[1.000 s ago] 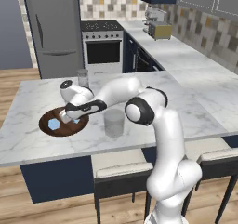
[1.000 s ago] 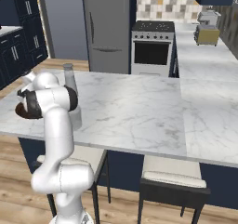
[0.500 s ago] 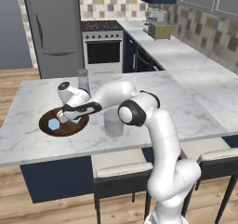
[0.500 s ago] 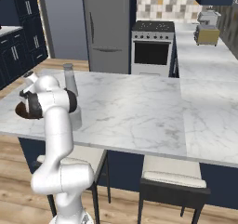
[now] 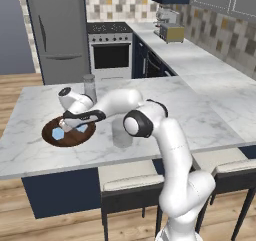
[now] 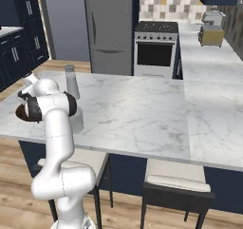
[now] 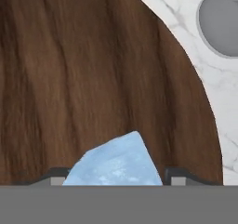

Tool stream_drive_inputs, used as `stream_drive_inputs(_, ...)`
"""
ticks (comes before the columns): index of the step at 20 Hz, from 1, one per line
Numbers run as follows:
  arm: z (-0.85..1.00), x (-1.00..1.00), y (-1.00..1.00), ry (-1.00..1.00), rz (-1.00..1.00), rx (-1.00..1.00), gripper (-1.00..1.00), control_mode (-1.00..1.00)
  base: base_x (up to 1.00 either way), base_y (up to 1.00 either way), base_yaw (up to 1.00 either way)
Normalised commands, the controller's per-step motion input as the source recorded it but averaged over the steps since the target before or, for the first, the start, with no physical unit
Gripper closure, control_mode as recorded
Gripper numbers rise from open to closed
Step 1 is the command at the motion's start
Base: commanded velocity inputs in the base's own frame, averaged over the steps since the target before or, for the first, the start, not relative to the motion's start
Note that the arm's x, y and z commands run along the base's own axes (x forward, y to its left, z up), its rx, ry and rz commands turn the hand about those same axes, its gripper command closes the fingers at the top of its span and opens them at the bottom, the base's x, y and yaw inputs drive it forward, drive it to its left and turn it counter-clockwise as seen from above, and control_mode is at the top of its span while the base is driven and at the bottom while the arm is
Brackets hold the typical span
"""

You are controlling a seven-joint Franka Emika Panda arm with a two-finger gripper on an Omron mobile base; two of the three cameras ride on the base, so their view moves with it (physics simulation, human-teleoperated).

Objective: There are two ice cubes in the ice bowl. Place both ice cubes in the glass cup.

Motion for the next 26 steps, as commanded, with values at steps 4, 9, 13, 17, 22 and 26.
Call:
stream_drive_inputs(4,0.19,-0.94,-0.75,-0.2,-0.09,0.09,1.0,-1.0,0.0,0.0,0.0)
stream_drive_inputs(9,0.86,-0.55,-0.81,-0.32,-0.13,0.14,1.0,-1.0,0.0,0.0,0.0)
stream_drive_inputs(13,1.0,-0.03,-0.63,-0.14,-0.21,0.27,1.0,-1.0,0.0,0.0,0.0)
stream_drive_inputs(17,1.0,0.0,-0.57,0.01,-0.24,0.26,1.0,-1.0,0.0,0.0,0.0)
stream_drive_inputs(22,0.35,0.04,-0.35,0.3,-0.19,0.05,1.0,-1.0,0.0,0.0,0.0)
stream_drive_inputs(26,0.0,-0.02,-0.52,0.4,-0.17,0.03,1.0,-1.0,0.0,0.0,0.0)
